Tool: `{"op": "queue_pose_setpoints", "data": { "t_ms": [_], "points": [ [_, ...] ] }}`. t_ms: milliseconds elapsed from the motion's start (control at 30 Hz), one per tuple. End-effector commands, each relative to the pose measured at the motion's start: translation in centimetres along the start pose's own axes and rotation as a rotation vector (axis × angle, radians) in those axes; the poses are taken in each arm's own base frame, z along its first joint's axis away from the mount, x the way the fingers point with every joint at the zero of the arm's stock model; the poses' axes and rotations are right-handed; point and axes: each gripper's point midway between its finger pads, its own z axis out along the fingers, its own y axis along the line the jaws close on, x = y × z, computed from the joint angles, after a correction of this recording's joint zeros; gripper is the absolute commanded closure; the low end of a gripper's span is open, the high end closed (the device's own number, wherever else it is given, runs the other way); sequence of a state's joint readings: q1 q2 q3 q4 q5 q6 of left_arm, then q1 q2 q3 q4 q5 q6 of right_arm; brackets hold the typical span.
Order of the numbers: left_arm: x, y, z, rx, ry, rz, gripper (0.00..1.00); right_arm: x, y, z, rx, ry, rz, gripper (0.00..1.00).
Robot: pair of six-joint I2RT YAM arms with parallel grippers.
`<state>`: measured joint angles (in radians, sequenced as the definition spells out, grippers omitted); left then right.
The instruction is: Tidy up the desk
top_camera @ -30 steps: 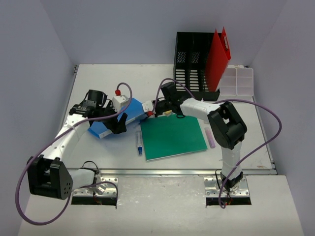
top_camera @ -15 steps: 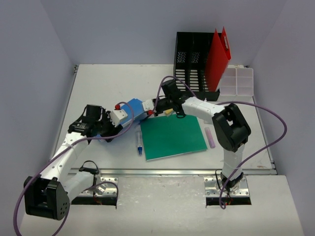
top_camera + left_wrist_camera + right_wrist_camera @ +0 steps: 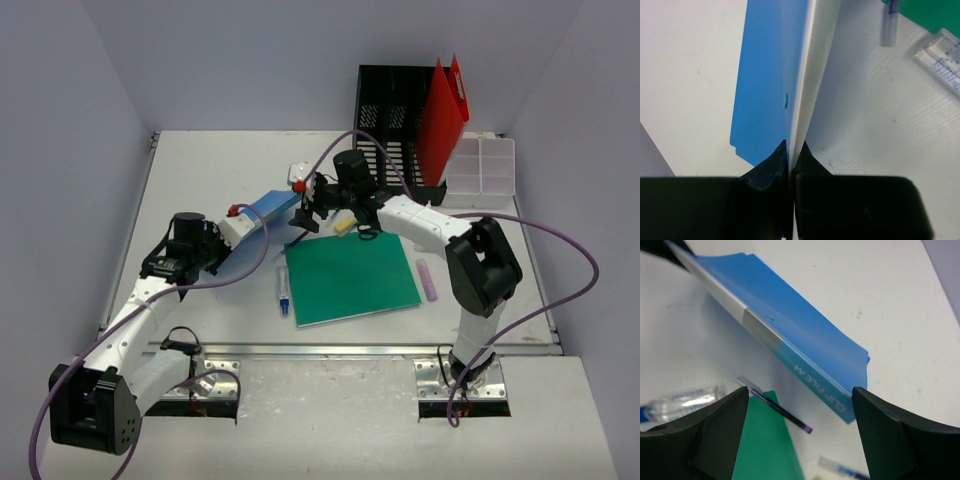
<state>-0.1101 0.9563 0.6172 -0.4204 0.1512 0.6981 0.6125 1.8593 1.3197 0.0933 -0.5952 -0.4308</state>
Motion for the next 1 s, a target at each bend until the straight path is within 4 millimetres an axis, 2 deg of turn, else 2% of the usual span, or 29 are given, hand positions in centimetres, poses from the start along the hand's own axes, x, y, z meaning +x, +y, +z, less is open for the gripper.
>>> {"op": "queue_pose_setpoints", "data": {
  "t_ms": [0, 67, 133, 267, 400, 533, 667, 833, 967],
  "points": [
    [-1.4, 2.0, -0.4, -0.128, -0.066, -0.125, 1.00, -5.0, -3.6, -3.4, 0.243, -0.087, 0.498, 0.15],
    [-1.6, 2.2, -0.6, -0.153, -0.093, -0.142, 1.00, -5.4, -3.0, -4.1, 0.259, -0.095, 0.739, 0.14],
    [-1.9, 2.5, -0.8, -0.169, -0.117, -0.148, 1.00, -5.0, -2.9, -4.3, 0.269, -0.079, 0.869, 0.14],
    [-2.2, 2.9, -1.1, -0.205, -0.146, -0.146, 1.00, -3.7, -2.9, -3.5, 0.245, -0.063, 1.261, 0.13],
    [-2.4, 2.8, -1.3, -0.218, -0.170, -0.122, 1.00, -4.1, -3.7, -2.1, 0.241, -0.084, 1.321, 0.12],
    [-1.3, 2.1, -0.6, -0.215, -0.139, -0.094, 1.00, -6.2, -5.0, -1.2, 0.228, -0.150, 1.353, 0.11],
    [-1.7, 1.6, -0.3, -0.207, -0.157, -0.070, 1.00, -6.6, -5.3, 0.0, 0.226, -0.150, 1.377, 0.10],
    [-2.5, 1.7, 0.2, -0.230, -0.168, -0.033, 1.00, -5.8, -5.4, 2.2, 0.227, -0.135, 1.436, 0.08],
    [-3.3, 1.7, 0.9, -0.245, -0.176, -0.032, 1.00, -4.9, -4.5, 4.1, 0.228, -0.103, 1.472, 0.08]
  ]
}}
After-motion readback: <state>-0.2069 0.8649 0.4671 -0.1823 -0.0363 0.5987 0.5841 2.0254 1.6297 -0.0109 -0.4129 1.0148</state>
